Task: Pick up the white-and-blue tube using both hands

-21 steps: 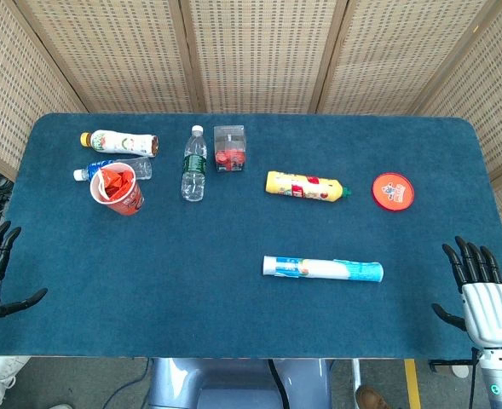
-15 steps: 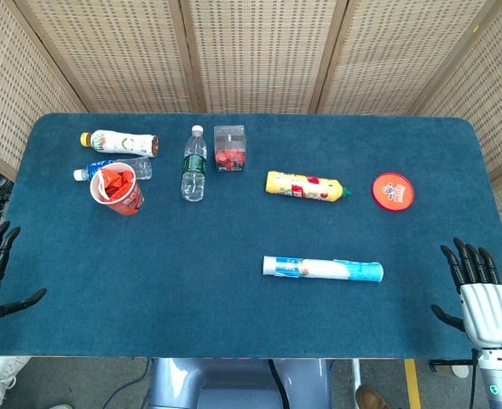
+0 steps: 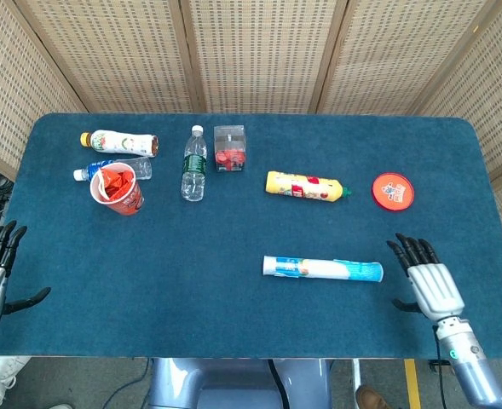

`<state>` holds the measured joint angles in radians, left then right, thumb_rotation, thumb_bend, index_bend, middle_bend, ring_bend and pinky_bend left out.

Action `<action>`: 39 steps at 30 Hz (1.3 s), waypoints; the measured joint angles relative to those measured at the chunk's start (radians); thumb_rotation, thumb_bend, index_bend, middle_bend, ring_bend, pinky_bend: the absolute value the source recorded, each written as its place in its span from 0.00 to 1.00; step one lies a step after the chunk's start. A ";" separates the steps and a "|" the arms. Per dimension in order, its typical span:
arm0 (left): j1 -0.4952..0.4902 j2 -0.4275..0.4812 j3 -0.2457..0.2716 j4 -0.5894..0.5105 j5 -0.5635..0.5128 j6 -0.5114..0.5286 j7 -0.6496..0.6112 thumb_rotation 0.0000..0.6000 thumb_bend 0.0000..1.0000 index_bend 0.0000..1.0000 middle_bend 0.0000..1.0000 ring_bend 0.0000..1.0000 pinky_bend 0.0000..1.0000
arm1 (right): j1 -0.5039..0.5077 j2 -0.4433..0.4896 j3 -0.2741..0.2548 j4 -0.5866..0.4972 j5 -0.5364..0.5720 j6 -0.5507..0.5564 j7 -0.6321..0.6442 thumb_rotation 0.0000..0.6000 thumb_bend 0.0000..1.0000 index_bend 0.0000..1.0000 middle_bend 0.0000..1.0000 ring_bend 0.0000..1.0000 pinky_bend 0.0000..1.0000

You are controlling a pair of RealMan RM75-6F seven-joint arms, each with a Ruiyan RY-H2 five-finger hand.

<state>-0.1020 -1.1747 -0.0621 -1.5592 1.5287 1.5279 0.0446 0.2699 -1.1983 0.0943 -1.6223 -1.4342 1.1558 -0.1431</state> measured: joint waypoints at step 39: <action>-0.031 -0.011 -0.009 0.026 -0.068 -0.083 -0.026 1.00 0.00 0.00 0.00 0.00 0.00 | 0.208 -0.324 0.044 0.252 0.262 -0.141 -0.215 1.00 0.65 0.71 0.65 0.70 0.75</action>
<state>-0.1328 -1.1856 -0.0712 -1.5329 1.4610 1.4447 0.0182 0.4779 -1.5221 0.1385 -1.3702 -1.1718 1.0146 -0.3583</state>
